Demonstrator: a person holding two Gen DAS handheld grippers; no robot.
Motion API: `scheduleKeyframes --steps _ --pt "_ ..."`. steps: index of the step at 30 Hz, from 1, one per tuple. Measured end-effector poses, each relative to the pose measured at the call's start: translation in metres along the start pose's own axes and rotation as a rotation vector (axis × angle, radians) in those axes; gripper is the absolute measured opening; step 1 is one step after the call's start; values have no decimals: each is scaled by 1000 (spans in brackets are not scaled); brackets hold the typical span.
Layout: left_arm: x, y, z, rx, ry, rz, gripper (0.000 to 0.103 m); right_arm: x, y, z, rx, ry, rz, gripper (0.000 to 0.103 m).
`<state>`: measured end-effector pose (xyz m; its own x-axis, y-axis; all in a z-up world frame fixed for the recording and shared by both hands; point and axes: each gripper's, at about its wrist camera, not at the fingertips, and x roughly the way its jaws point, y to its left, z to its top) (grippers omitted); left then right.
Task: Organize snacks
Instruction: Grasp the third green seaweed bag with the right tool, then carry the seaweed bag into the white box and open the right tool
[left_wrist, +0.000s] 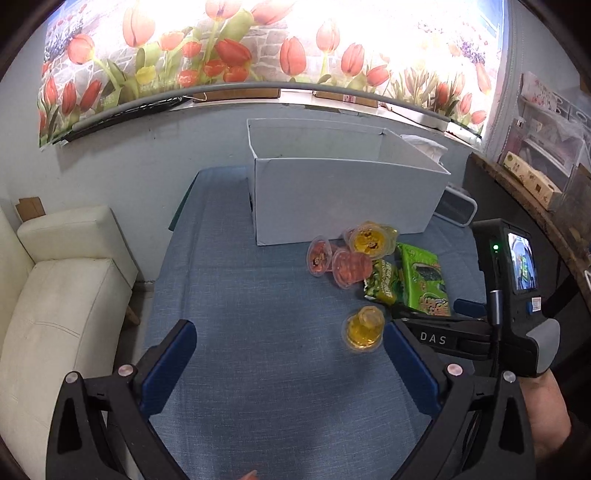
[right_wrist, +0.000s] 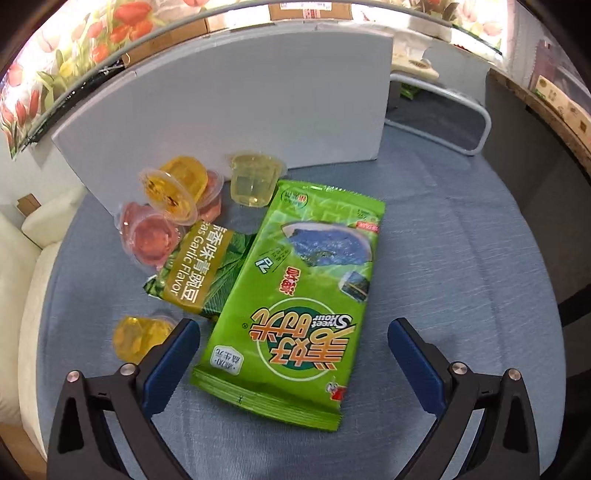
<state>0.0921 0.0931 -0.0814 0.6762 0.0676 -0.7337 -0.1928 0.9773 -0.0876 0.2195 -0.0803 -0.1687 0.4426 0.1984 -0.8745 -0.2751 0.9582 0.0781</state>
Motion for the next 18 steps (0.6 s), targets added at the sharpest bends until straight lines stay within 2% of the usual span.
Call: scheduleKeyframes --steps 3,4,5,6,14,18 --pt "6 -2 -2 13 6 -4 103 0 1 -2 -18 -26 -24 98" --pt "8 -3 -2 18 11 -3 103 -1 1 -5 -31 -32 -36 93" --pt "11 -4 -2 23 17 -3 103 -4 1 -7 -45 -43 -50 83" --pt "14 -5 -3 27 23 -4 103 -6 3 -10 -60 -42 -51 79" --pt "37 -29 -6 96 53 -25 103 -27 -27 -21 -44 -43 28 77" --pt "57 -52 -5 154 71 3 103 -47 -46 -30 -40 -72 47 77"
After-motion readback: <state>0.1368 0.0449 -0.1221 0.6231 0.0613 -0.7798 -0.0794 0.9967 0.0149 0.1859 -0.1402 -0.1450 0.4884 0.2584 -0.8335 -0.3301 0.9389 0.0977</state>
